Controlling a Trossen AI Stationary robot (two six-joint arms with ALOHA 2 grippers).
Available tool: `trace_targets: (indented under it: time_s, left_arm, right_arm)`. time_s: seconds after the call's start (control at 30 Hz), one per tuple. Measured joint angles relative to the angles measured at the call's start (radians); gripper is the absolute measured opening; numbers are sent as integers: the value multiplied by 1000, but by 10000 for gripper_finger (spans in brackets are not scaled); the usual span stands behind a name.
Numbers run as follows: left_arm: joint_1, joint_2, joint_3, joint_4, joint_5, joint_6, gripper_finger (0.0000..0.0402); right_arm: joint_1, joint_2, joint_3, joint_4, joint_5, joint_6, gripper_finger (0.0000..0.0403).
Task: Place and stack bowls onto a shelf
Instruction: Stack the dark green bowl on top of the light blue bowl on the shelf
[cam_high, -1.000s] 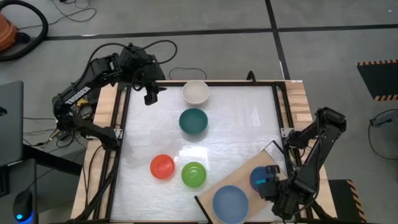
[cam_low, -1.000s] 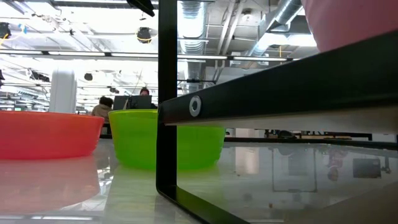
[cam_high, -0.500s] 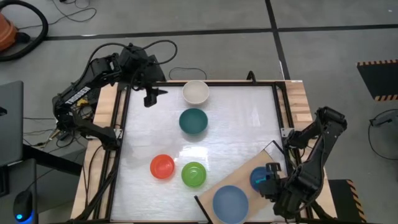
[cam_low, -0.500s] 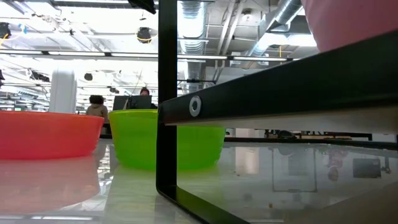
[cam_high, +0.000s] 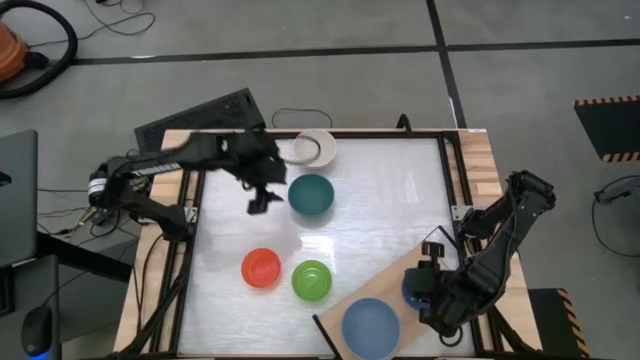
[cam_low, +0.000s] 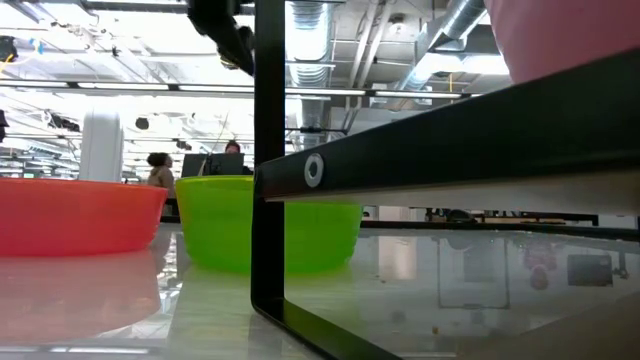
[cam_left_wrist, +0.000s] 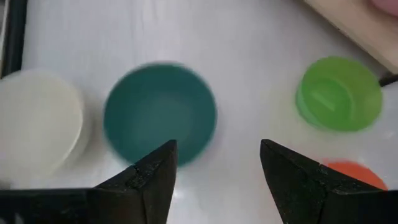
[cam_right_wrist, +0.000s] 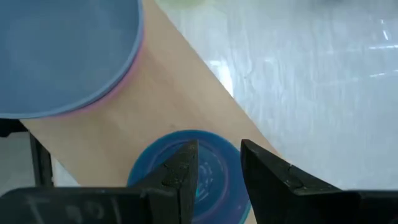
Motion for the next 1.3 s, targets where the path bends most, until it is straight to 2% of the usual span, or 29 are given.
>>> trace_targets:
  time_s: [0.2,0.4,0.57,0.87,1.1,1.3]
  left_arm:
    - [-33,0,-184,337,-3,3,215]
    - [-42,-2,-283,475,5,18,215]
    - [-42,18,-306,490,15,22,215]
    - [-51,133,-308,521,15,48,215]
    - [-54,192,-307,523,60,68,215]
    - [-56,272,-307,523,35,107,215]
  right_arm:
    - [-2,0,0,4,0,1,146]
    - [-2,1,0,4,21,1,144]
    - [-2,1,0,4,60,-1,143]
    - [-2,2,0,5,61,-1,143]
    - [-2,4,0,6,61,3,143]
    - [-2,4,0,5,61,3,143]
